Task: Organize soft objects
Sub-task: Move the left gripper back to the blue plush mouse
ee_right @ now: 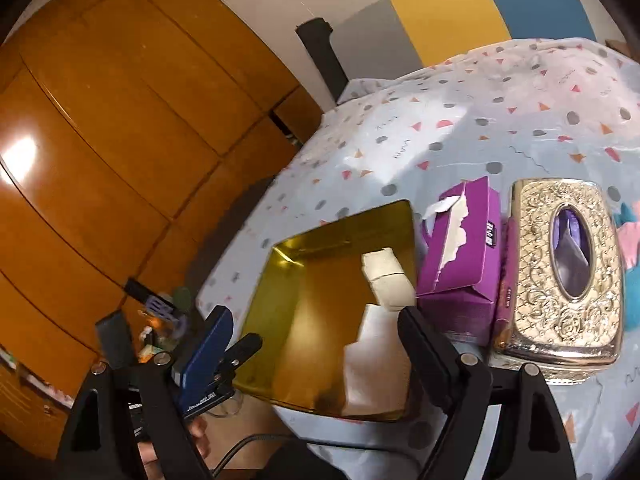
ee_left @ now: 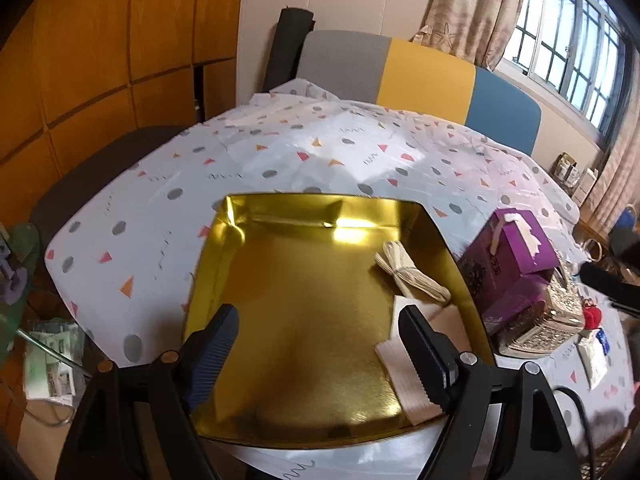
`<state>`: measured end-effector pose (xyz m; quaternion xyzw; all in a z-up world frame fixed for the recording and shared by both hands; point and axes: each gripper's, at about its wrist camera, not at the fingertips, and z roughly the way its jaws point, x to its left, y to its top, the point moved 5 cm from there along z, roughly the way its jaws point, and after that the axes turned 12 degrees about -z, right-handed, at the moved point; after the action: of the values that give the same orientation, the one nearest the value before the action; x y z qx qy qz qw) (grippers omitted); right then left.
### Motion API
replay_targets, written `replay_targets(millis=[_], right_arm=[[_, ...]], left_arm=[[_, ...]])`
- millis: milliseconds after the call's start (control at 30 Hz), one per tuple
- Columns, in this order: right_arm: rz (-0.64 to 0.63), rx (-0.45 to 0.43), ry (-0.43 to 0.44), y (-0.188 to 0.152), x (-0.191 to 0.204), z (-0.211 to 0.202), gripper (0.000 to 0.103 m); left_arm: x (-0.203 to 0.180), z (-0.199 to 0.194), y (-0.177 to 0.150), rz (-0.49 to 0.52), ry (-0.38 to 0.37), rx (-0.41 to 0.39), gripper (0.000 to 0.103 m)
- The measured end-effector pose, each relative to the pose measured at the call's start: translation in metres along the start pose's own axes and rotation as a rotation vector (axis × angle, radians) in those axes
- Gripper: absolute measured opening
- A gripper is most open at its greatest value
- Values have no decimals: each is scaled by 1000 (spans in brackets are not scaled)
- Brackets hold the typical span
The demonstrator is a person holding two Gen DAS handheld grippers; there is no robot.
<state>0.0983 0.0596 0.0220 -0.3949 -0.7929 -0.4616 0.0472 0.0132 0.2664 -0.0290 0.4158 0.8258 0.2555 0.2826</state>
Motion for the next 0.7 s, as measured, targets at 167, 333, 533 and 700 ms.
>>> replay_targets(millis=[167, 333, 533, 700], right_arm=[[-54, -4, -192, -25, -22, -36, 86], [10, 31, -349, -60, -70, -73, 86], [217, 4, -563, -86, -146, -134, 86], [372, -43, -715, -98, -193, -177, 86]], left_arm=[[-11, 3, -2, 26, -33, 14, 83], [-49, -6, -4, 121, -121, 16, 83], [-116, -21, -8, 275, -241, 19, 83], [-183, -29, -15, 397, -353, 72, 82]])
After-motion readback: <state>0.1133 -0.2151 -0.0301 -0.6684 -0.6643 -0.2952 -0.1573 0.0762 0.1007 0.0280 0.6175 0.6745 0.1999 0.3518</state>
